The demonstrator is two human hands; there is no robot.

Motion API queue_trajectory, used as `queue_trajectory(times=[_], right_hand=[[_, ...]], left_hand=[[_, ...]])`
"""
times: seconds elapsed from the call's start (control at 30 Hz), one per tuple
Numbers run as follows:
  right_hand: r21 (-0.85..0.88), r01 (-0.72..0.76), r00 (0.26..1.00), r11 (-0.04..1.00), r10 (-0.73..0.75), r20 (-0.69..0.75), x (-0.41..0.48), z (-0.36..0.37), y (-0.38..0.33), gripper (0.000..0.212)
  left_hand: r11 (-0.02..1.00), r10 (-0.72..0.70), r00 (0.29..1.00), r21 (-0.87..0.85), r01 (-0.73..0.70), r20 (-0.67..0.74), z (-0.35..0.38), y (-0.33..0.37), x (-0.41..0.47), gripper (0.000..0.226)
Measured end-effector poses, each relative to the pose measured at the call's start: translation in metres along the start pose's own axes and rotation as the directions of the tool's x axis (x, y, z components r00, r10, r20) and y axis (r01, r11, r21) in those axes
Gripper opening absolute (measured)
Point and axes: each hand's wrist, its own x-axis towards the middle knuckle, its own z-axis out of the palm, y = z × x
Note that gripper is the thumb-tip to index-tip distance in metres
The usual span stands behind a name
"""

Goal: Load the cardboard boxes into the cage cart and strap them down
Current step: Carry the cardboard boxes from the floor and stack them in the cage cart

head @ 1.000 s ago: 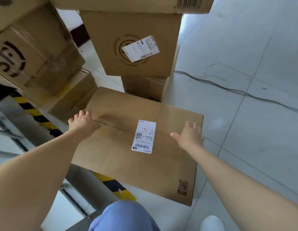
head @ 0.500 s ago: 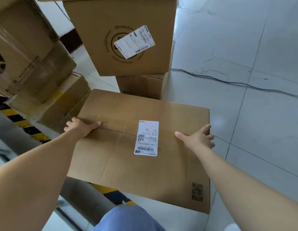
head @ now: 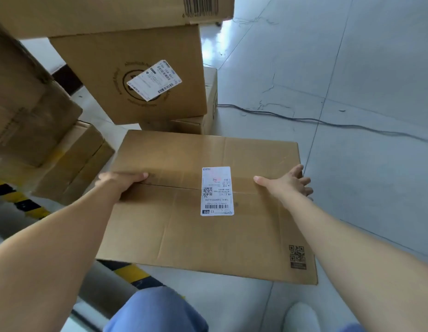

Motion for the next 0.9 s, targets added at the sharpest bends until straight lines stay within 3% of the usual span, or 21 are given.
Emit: queue_trajectory(times=[0.27, 0.37, 0.53, 0.7, 0.9], right_hand=[[0.029, 0.034, 0.998, 0.999, -0.033, -0.051, -0.063, -0.166, -0.009, 0.133], [0.037, 0.046, 0.996, 0.998, -0.044, -0.074, -0.097, -0.237, -0.019, 0.134], [0.054, 0.053, 0.992, 0.997, -0.046, -0.118, -0.162, -0.358, -0.043, 0.133], [0.093, 0.059, 0.984, 0.994, -0.042, -0.175, -0.231, -0.477, -0.081, 0.130], [0.156, 0.200, 0.955, 0.967, -0.156, -0.252, -0.310, -0.591, -0.140, 0.127]], left_hand=[[0.993, -0.073, 0.995, 0.092, 0.079, -0.068, -0.071, 0.083, -0.135, 0.140], [0.996, -0.091, 0.994, 0.017, 0.093, -0.061, -0.117, 0.112, -0.195, 0.135], [0.998, -0.049, 0.997, -0.039, 0.047, -0.065, -0.207, 0.155, -0.300, 0.135], [0.999, 0.028, 0.997, 0.033, -0.026, -0.077, -0.310, 0.213, -0.389, 0.131], [0.991, 0.120, 0.983, -0.036, -0.126, -0.142, -0.438, 0.273, -0.452, 0.135]])
